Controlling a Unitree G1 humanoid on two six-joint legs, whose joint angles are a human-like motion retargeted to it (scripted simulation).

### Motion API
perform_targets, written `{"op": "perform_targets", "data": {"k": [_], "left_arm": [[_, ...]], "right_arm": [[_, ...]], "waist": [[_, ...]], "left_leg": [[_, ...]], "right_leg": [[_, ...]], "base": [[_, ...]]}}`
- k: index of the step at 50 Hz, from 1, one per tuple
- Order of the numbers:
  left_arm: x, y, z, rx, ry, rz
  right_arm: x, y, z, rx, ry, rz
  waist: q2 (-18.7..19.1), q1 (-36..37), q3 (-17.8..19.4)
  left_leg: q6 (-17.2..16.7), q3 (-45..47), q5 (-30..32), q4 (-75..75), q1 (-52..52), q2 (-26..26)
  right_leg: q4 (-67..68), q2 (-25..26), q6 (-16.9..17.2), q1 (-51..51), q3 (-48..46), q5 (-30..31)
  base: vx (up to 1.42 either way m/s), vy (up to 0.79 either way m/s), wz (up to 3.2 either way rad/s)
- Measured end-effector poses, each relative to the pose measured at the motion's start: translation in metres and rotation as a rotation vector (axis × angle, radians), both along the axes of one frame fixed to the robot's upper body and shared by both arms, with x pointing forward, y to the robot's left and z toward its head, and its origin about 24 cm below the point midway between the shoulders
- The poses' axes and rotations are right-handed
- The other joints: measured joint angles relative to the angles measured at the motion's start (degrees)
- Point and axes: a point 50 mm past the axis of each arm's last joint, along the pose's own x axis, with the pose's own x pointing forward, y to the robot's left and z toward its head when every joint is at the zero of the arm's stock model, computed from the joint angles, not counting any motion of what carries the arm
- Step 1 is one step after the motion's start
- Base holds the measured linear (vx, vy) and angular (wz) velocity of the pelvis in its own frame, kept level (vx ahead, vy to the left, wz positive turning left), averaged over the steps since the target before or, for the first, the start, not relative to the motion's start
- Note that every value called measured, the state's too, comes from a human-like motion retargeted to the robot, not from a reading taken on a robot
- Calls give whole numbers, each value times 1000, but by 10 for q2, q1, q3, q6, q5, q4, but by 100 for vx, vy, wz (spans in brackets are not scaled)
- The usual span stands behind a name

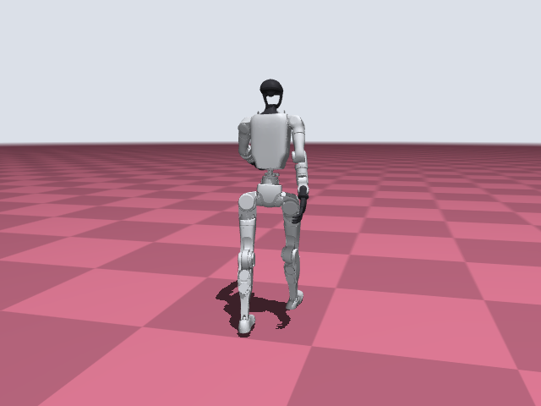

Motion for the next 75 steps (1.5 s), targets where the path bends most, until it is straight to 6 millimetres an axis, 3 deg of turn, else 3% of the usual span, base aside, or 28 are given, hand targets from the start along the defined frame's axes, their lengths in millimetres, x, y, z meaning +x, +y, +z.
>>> {"op": "perform_targets", "data": {"k": [3, 5, 7, 9, 11, 15, 18, 22, 25, 28, 31, 33, 35, 37, 40, 42, 45, 48, 50, 53, 55, 58, 60, 63, 67, 69, 72, 75], "left_arm": [[2, -6, 9, -68, -44, -19], [-10, -10, -18, -111, 42, -34], [-42, -9, -71, -107, 233, -50], [-98, -4, -135, -40, 505, -91], [-167, 3, -188, 37, 792, -130], [-317, 30, -239, 168, 1323, -54], [-415, 47, -235, 172, 1613, 104], [-502, 68, -209, 110, 1755, 374], [-547, 78, -186, 86, 1787, 491], [-574, 80, -171, 50, 1833, 615], [-577, 78, -169, -22, 1861, 595], [-555, 85, -177, -52, 1822, 460], [-498, 103, -193, 1, 1679, 385], [-422, 116, -205, 69, 1447, 368], [-295, 108, -194, 127, 1014, 228], [-222, 82, -168, 114, 708, 85], [-153, 35, -116, 29, 323, -102], [-128, 17, -82, -40, 122, -134], [-129, 20, -83, -61, 120, -92], [-159, 32, -124, -35, 350, 21], [-192, 42, -157, 35, 554, 37], [-244, 48, -193, -64, 795, 135], [-280, 54, -208, -154, 919, 226], [-322, 71, -215, -243, 1024, 436], [-392, 91, -215, -119, 1183, 572], [-424, 86, -217, -115, 1291, 633], [-444, 70, -223, -173, 1456, 618], [-403, 67, -229, -72, 1443, 394]], "right_arm": [[10, 4, -3, 3, 3, 4], [27, 3, -7, -20, -33, -4], [50, 3, -11, -53, -93, -8], [77, 1, -14, -68, -172, -20], [121, -4, -15, -79, -297, -44], [232, -23, 4, -171, -617, -43], [310, -31, 38, -211, -849, -3], [394, -36, 104, -293, -1216, 90], [420, -36, 141, -312, -1425, 147], [414, -34, 138, -296, -1436, 160], [373, -33, 97, -272, -1280, 135], [327, -30, 60, -212, -1105, 109], [281, -19, 30, -130, -920, 60], [231, -6, 7, -102, -747, 53], [158, 10, -12, -60, -530, 84], [115, 19, -16, -20, -420, 113], [65, 26, -14, 45, -293, 147], [43, 26, -11, 87, -216, 169], [39, 29, -11, 106, -188, 173], [44, 25, -12, 63, -160, 159], [63, 22, -15, 23, -202, 146], [111, 1, -16, -54, -281, 213], [143, -16, -12, -108, -346, 269], [198, -48, 4, -223, -507, 338], [245, -85, 34, -383, -787, 290], [254, -101, 46, -430, -848, 261], [253, -118, 53, -453, -834, 229], [233, -122, 46, -421, -742, 184]], "waist": [[-5, 19, 19], [-8, 53, 27], [-25, 93, 42], [-55, 125, 37], [-72, 140, -20], [-90, 212, -33], [-113, 293, -10], [-85, 397, 26], [-44, 435, 33], [-39, 432, 29], [-13, 407, 47], [-1, 401, 42], [-45, 391, -8], [-59, 364, -13], [-43, 306, 15], [-27, 257, 25], [-19, 184, 34], [-33, 124, 72], [-28, 128, 102], [-63, 154, 146], [-38, 138, 111], [-9, 152, 42], [-17, 183, 31], [-50, 262, 51], [26, 328, 110], [51, 325, 114], [68, 317, 107], [64, 306, 87]], "left_leg": [[-13, -4, 42, -6, 64, 16], [-11, -4, 101, 2, 97, 15], [4, 1, 171, 50, 113, -4], [29, 18, 224, 193, 44, -38], [60, 46, 197, 422, -156, -62], [113, 133, 67, 571, -377, -45], [111, 186, 52, 448, -435, -40], [44, 259, 117, 148, -411, 18], [-19, 348, 100, -5, -383, 60], [-6, 309, 112, -46, -350, 41], [3, 247, 144, -46, -248, 32], [5, 205, 111, -29, -202, 45], [29, 159, 85, 0, -252, 31], [37, 103, 59, 15, -248, 14], [39, -7, 32, 13, -184, -1], [36, -87, 26, 3, -144, 1], [33, -185, 26, -18, -92, 2], [32, -238, 14, -43, -4, 13], [40, -197, -3, -26, 48, 56], [153, -8, -26, 222, 12, 15], [196, 53, -80, 527, -180, 76], [196, 1, -91, 678, -430, 7], [196, 62, -85, 615, -493, -3], [167, 204, -24, 267, -434, -45], [-25, 378, 26, -22, -300, 16], [-67, 437, 44, -45, -278, 39], [-15, 418, 42, -46, -244, 54], [52, 334, 36, -38, -240, 42]], "right_leg": [[-18, 25, 4, 13, 1, -46], [-18, 36, -16, 51, -7, -48], [-18, 29, -17, 112, -5, -62], [-15, 2, -16, 151, 19, -79], [-4, -15, -31, 115, 42, -83], [16, -15, -44, 118, 98, -104], [12, -19, -39, 153, 154, -124], [7, 27, -52, 240, 204, -159], [13, 72, -63, 323, 218, -176], [27, 83, -68, 389, 222, -133], [91, 113, -69, 452, 219, 35], [281, 143, -38, 375, 194, 109], [532, 136, -32, 156, 160, 75], [628, 99, -78, 34, 118, 12], [624, 33, -115, -44, 63, -51], [532, -6, -101, -59, 43, -65], [271, -73, -69, -26, 17, -37], [24, -123, 2, 56, 47, -43], [-14, -102, 12, 84, 76, -63], [11, -161, 12, 157, 15, 10], [48, -119, -17, 145, -59, 19], [92, -77, -65, 69, -106, -14], [114, -72, -90, 64, -119, -33], [129, -90, -80, 92, -89, -52], [87, 33, -89, 276, -80, -58], [100, 66, -96, 327, -63, -28], [265, 73, -89, 285, 1, 57], [516, 102, -30, 116, 128, 117]], "base": [[103, -33, -27], [108, -29, -95], [113, -29, -107], [108, -25, -75], [91, -17, -31], [94, -10, -109], [100, -1, -174], [111, 13, -166], [124, 27, -66], [128, 32, 39], [134, 28, 123], [125, 21, 139], [108, 15, 157], [108, 12, 242], [109, 2, 341], [106, -14, 372], [106, -35, 341], [110, -68, 267], [103, -92, 97], [94, -71, 71], [72, -88, 164], [61, -65, 101], [77, -32, 28], [91, 0, -59], [106, -13, -24], [106, -8, 61], [93, 6, 81], [75, 6, 173]]}}
